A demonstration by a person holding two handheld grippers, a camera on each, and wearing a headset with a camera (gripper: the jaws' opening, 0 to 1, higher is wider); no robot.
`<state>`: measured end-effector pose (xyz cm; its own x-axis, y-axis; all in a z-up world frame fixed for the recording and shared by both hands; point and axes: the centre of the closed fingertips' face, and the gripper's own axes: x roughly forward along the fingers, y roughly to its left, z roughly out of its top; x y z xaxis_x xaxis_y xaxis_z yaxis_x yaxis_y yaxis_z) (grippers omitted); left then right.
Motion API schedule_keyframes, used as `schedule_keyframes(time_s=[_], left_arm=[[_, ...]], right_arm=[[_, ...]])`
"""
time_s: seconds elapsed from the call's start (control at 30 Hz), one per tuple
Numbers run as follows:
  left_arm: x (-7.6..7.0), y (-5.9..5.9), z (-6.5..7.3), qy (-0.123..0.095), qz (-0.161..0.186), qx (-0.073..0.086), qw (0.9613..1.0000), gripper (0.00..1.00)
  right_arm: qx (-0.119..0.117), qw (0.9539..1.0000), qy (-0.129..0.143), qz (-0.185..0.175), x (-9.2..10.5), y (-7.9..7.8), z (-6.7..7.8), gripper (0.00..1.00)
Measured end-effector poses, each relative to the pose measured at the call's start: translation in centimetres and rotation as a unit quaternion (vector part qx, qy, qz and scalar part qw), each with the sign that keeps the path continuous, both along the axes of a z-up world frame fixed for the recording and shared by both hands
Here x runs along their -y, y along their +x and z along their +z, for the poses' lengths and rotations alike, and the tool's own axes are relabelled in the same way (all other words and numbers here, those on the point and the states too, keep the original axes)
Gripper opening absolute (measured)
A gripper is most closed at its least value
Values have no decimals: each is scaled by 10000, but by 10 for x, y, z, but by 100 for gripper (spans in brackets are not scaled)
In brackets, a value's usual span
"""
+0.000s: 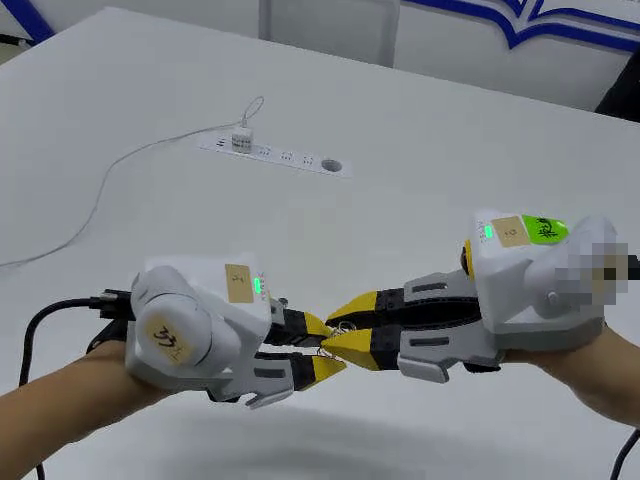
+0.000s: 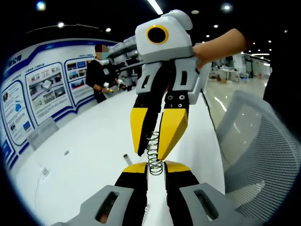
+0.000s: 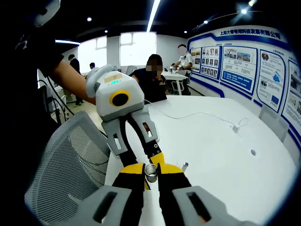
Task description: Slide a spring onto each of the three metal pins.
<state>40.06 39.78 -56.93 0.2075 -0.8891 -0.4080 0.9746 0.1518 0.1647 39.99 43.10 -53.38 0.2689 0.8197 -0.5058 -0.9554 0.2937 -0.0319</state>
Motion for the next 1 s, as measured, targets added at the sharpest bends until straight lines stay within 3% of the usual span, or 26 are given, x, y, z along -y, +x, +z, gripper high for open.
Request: schedule_keyframes(time_s=[0.47, 0.6, 0.83, 1.0], left_arm=[[-22, 17, -2, -98, 524, -199, 9984, 34], [-29, 23, 3, -266, 663, -268, 9971, 37], [-41, 31, 8, -375, 859, -309, 9951, 43], [-50, 32, 10, -385, 977, -336, 9939, 48]], right_arm=[[145, 9991, 18, -409, 19, 26, 11, 11], [185, 9983, -57, -556, 28, 36, 12, 11], [318, 9943, -167, -1007, 45, 56, 11, 11], [270, 9911, -279, -1275, 56, 70, 4, 11]])
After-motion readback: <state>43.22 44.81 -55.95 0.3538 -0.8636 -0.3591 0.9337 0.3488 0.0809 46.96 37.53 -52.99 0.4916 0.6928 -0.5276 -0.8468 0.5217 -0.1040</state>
